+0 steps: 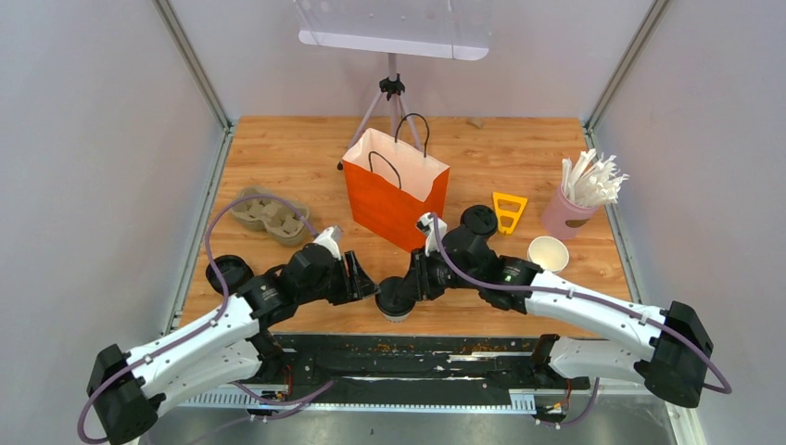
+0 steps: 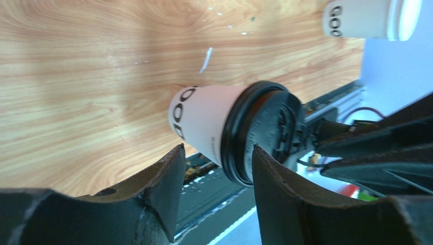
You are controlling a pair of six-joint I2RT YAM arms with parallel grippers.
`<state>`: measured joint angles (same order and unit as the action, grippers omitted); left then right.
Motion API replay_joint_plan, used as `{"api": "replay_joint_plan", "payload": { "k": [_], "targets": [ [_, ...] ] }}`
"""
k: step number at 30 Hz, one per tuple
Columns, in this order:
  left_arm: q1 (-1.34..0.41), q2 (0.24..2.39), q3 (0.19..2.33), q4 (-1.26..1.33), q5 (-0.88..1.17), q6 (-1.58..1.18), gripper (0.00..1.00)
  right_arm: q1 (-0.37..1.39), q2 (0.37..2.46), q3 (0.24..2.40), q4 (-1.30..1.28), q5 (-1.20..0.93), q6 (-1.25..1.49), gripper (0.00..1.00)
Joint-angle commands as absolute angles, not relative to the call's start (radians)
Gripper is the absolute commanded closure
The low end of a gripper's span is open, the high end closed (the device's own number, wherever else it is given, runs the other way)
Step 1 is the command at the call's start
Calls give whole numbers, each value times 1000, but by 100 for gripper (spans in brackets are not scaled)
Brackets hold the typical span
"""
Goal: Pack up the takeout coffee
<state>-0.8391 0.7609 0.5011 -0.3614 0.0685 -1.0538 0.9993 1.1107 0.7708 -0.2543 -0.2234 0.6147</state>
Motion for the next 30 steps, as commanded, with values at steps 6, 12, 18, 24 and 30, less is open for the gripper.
{"api": "replay_joint_plan", "payload": {
  "k": [6, 12, 18, 24, 30],
  "targets": [
    [-839, 901, 536, -388, 40, -927, 52, 1003, 1126, 708, -244, -157, 602, 82],
    [-839, 855, 506, -353, 58, -959, 56, 1003, 1110, 725, -274, -157, 595, 82],
    [-839, 784, 635, -443, 4, -895, 39, 1014, 1061, 830, -391, -125, 557, 67],
    [-839, 723, 854, -647, -211, -747, 30, 1069, 1060, 920, -511, -7, 516, 33],
    [-839, 620, 948, -769, -385, -615, 6, 1161, 1128, 1015, -604, 176, 466, 16]
  ]
}}
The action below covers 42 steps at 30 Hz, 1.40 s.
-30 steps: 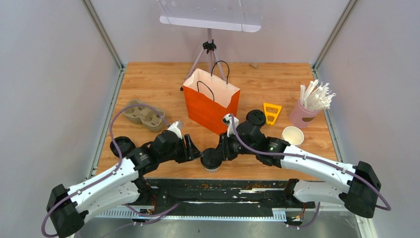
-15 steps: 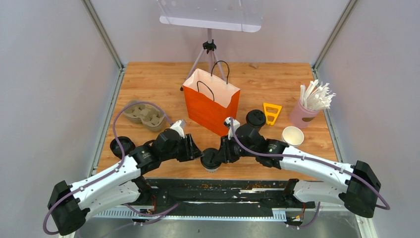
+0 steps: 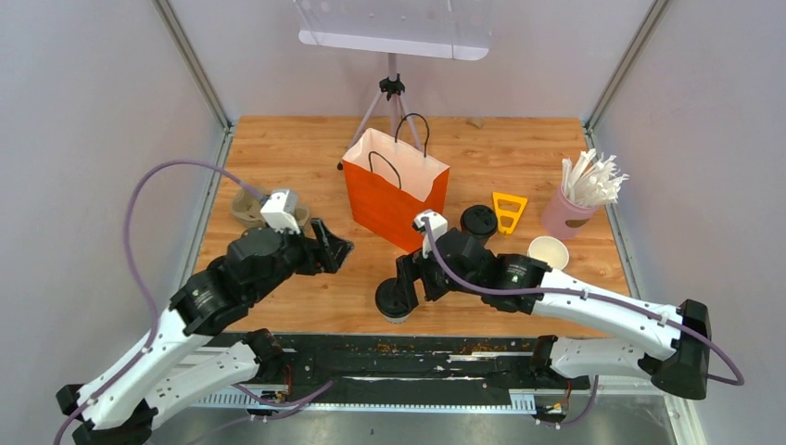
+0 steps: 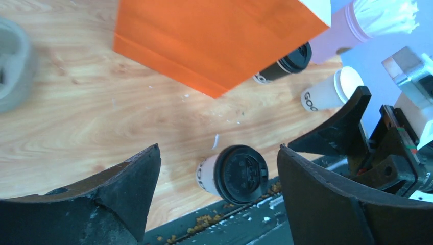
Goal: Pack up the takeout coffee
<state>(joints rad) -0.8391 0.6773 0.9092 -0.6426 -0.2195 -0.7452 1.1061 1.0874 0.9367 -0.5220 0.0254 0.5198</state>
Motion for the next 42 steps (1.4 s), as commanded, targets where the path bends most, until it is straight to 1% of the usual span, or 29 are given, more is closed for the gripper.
{"api": "replay_joint_plan", "payload": {
  "k": [1, 2, 3, 4, 7, 11, 13, 17, 28, 37, 42],
  "targets": [
    [-839, 599, 949, -779, -403, -591, 1, 1178, 1152, 1032, -617, 204, 458, 14],
    [-839, 577, 947, -788, -419, -575, 0, 1194, 1173, 1050, -633, 234, 451, 11],
    [-839, 554, 943, -796, -434, -561, 0, 1208, 1195, 1068, -648, 255, 442, 2],
    [-839, 531, 937, -804, -449, -549, 0, 1220, 1217, 1086, -661, 276, 435, 0],
    [-839, 448, 896, -813, -486, -521, 0, 1241, 1278, 1129, -684, 303, 420, 0],
    [-839, 327, 816, -816, -525, -508, 0, 1249, 1332, 1149, -681, 322, 413, 4],
    [-839, 285, 790, -828, -542, -513, 0, 1250, 1353, 1152, -680, 319, 413, 6],
    [-839, 232, 756, -829, -564, -526, 0, 1253, 1385, 1147, -655, 282, 410, 6],
    [-839, 263, 758, -839, -572, -521, 0, 1266, 1451, 1157, -640, 279, 401, 5],
    [-839, 244, 755, -845, -587, -527, 0, 1273, 1442, 1193, -657, 279, 401, 5],
    [-839, 238, 755, -847, -593, -531, 0, 1281, 1441, 1197, -668, 293, 397, 2]
  ]
}}
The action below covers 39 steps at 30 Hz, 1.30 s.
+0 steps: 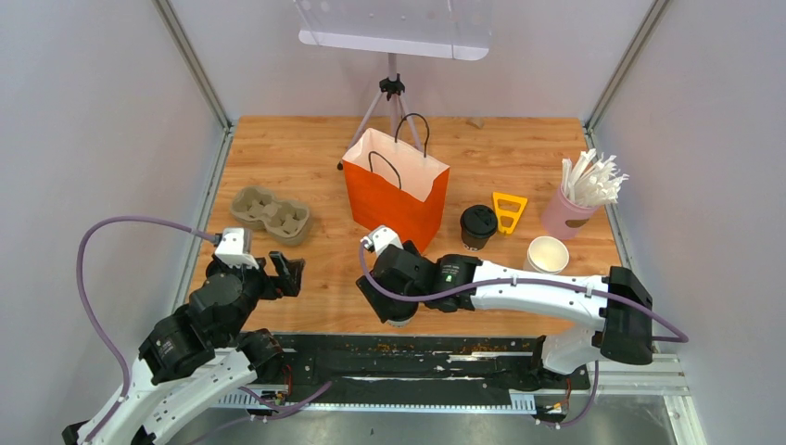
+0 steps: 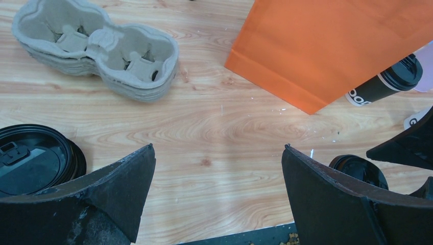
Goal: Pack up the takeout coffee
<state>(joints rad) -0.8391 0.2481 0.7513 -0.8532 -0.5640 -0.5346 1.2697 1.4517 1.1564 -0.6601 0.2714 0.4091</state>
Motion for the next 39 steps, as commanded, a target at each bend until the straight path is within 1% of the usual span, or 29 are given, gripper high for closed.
{"api": "replay_joint_plan", "payload": {
  "k": [1, 8, 12, 22, 28, 33, 39],
  "targets": [
    [-839, 238, 755, -848, -595, -532, 0, 1280, 1444, 1195, -673, 293, 398, 2],
    [-839, 236, 755, -851, -594, -534, 0, 1288, 1455, 1170, -686, 307, 406, 3],
    [-839, 234, 755, -851, -596, -534, 0, 1288, 1464, 1161, -683, 308, 404, 5],
    [-839, 226, 755, -853, -603, -537, 0, 1289, 1479, 1144, -677, 290, 406, 14],
    [-839, 227, 755, -856, -605, -538, 0, 1288, 1464, 1133, -687, 308, 412, 23],
    [-839, 227, 755, -856, -606, -539, 0, 1288, 1453, 1148, -754, 360, 420, 30],
    [-839, 226, 754, -856, -609, -540, 0, 1274, 1397, 1115, -806, 421, 431, 32]
  ]
}}
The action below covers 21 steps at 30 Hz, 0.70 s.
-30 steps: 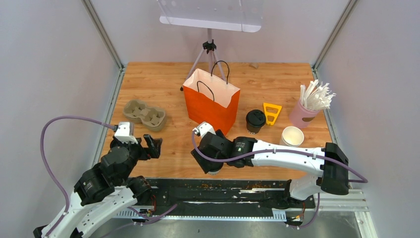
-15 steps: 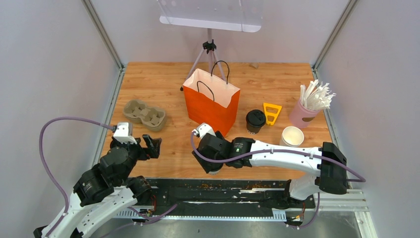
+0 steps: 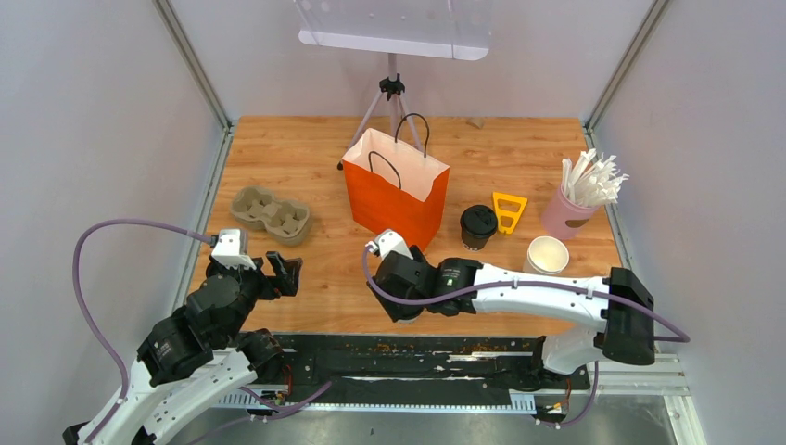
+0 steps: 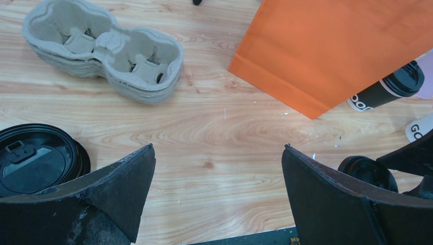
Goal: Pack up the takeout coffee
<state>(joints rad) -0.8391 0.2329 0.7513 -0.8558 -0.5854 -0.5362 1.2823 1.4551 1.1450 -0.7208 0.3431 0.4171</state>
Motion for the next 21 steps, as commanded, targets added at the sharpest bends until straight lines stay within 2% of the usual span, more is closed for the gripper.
{"api": "replay_joint_plan", "payload": {
  "k": [1, 8, 17, 21],
  "targets": [
    [-839, 227, 754, -856, -609, -540, 0, 1265, 1384, 1105, -810, 423, 433, 32],
    [-839, 227, 753, -856, -609, -540, 0, 1135, 1253, 1013, -826, 419, 415, 32],
    [-839, 230, 753, -856, -609, -541, 0, 783, 1063, 868, -786, 330, 310, 30],
    [-839, 242, 754, -862, -621, -545, 0, 690, 1025, 861, -782, 272, 281, 30]
  ]
}}
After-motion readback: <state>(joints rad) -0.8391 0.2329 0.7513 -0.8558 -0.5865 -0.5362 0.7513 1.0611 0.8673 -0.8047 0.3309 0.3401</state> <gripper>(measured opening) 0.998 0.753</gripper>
